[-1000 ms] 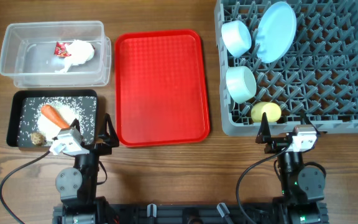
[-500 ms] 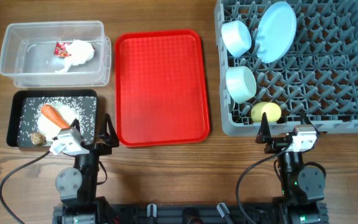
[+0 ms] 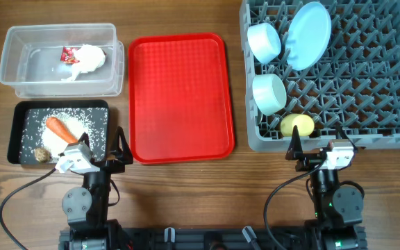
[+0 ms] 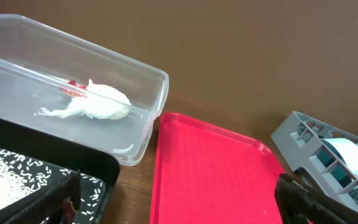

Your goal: Sort waste into correct bins and load items into the dishwasher rack

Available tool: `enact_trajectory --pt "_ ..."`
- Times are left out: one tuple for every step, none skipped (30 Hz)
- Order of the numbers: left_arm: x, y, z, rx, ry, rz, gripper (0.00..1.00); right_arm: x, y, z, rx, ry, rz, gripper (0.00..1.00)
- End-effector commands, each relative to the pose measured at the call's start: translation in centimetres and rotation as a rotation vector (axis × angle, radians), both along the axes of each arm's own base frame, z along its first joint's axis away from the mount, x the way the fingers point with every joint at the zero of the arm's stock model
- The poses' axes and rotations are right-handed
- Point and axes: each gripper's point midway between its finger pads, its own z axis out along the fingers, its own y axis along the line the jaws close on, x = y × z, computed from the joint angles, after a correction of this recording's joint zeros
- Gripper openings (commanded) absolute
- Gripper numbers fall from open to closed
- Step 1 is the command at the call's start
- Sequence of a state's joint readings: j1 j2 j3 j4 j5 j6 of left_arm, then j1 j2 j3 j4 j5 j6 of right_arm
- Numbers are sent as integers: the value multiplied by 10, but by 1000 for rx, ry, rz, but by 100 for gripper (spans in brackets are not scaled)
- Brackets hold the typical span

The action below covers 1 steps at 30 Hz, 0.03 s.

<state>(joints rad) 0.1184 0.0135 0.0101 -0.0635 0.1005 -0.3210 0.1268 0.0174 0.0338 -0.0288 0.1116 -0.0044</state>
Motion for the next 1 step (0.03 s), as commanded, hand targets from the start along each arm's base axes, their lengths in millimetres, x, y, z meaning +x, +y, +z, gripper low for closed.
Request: enact_trajectory --pt "0 1 -2 -1 4 8 100 0 0 -1 12 -7 5 100"
